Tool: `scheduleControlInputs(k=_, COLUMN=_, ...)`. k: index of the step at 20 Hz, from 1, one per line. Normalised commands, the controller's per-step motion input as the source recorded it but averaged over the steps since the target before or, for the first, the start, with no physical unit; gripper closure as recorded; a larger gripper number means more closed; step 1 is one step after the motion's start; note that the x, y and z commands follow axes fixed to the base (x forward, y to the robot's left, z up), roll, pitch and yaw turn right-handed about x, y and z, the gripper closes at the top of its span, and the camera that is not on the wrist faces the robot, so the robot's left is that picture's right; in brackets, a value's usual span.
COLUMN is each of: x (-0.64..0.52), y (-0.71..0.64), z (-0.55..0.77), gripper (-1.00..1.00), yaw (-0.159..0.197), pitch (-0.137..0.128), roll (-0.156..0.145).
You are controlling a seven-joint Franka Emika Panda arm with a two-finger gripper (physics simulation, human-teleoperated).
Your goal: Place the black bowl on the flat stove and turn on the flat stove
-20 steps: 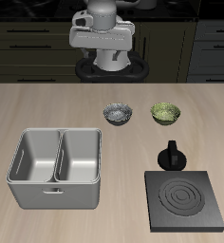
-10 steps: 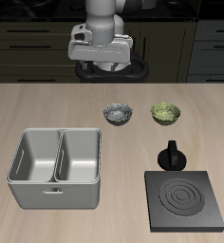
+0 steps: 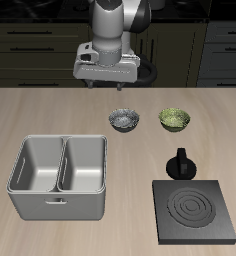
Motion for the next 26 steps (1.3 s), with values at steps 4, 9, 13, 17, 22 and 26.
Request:
scheduleControlInputs(k=4, x=0.05, y=0.02, z=-0.40, gripper=-1.00, yaw=0.050, pitch=0.029, roll=-0.014)
scheduleControlInputs(k=9, x=0.01, y=0.11, z=-0.37, gripper=-1.00, yaw=-0.026, pitch=0.067, roll=0.008)
scheduleControlInputs(k=13, x=-0.01, y=0.13, z=-0.26, gripper=-1.00, yaw=0.011, pitch=0.047, roll=-0.002)
scheduleControlInputs(k=17, x=-0.01, y=0.08, z=-0.10, gripper=-1.00, yaw=-0.005, pitch=0.006, roll=0.007)
scheduleControlInputs(k=22, x=-0.04, y=0.08, z=-0.21, gripper=-1.00, yaw=0.010, pitch=0.011, roll=0.000)
scheduleControlInputs(k=26, x=-0.03, y=0.04, z=-0.25, gripper=-1.00, yaw=-0.007, pitch=0.033, roll=0.002)
